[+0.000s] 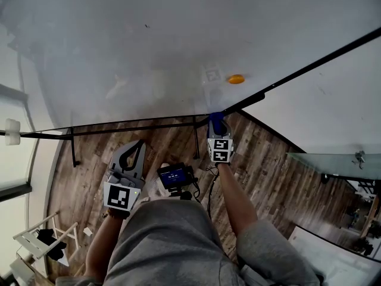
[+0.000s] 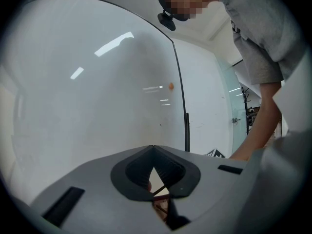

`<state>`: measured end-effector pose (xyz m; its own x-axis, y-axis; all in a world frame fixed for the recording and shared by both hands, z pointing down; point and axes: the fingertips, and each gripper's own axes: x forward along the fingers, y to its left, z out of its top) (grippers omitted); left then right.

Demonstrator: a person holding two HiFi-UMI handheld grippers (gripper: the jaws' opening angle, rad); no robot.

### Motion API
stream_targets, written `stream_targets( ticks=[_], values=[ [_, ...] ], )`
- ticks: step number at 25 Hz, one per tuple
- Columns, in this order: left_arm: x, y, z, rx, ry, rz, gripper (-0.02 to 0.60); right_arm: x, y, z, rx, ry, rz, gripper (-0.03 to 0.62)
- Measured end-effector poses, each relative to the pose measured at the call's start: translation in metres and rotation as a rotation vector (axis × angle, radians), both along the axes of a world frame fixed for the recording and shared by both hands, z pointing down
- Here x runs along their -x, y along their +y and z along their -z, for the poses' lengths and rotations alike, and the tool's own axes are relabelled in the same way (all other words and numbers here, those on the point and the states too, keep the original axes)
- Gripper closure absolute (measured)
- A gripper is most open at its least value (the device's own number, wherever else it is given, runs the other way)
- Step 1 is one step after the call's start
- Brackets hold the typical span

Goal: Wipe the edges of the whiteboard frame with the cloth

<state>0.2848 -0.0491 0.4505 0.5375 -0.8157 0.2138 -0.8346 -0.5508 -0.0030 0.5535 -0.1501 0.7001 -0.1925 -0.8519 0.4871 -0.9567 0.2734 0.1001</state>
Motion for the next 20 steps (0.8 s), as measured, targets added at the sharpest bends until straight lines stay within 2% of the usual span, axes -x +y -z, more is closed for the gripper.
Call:
stream_targets(
  ticks=[11, 20],
  values=[
    [0.005, 0.001, 0.0, -0.006, 0.0, 0.014, 0.574, 0.005, 0.0, 0.002, 0.012, -0.05, 0.009, 0.497],
    [0.005, 0.0, 0.0, -0.005, -0.003, 0.022, 0.574, 0.012, 0.0, 0.004, 0.017, -0.048, 0.047, 0.497]
  ],
)
